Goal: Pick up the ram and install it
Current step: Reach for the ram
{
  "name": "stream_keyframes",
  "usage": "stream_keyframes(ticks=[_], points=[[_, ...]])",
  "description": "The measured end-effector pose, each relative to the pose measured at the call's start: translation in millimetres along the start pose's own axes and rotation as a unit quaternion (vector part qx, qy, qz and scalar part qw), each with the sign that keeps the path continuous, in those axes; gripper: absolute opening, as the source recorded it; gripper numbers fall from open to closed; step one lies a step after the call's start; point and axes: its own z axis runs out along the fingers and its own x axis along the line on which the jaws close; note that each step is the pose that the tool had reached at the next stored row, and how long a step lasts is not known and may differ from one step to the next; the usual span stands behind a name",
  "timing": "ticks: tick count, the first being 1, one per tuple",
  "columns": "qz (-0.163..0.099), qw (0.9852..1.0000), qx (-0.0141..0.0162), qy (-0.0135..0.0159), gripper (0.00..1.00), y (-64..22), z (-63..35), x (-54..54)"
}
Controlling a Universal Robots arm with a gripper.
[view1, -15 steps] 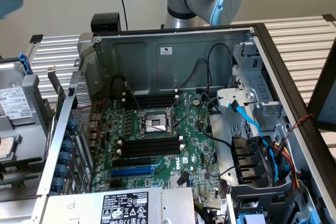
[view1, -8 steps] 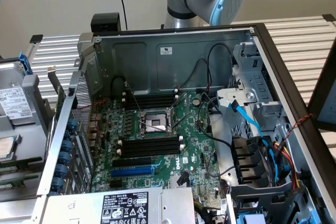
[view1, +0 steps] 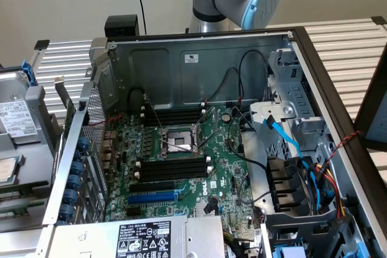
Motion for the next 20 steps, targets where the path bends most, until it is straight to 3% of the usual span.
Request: stream_keyframes(ticks=[5, 13, 20], points=[[0.000, 1.0000, 0.0001, 0.0060, 0.10, 0.3, -8.7, -0.1], [0.000, 0.9999, 0.0009, 0.0162, 0.10, 0.1, -31.0, -0.1], [0.000, 0.9995, 0.0043, 0.0313, 0.10, -0.2, -45.9, -2.1]])
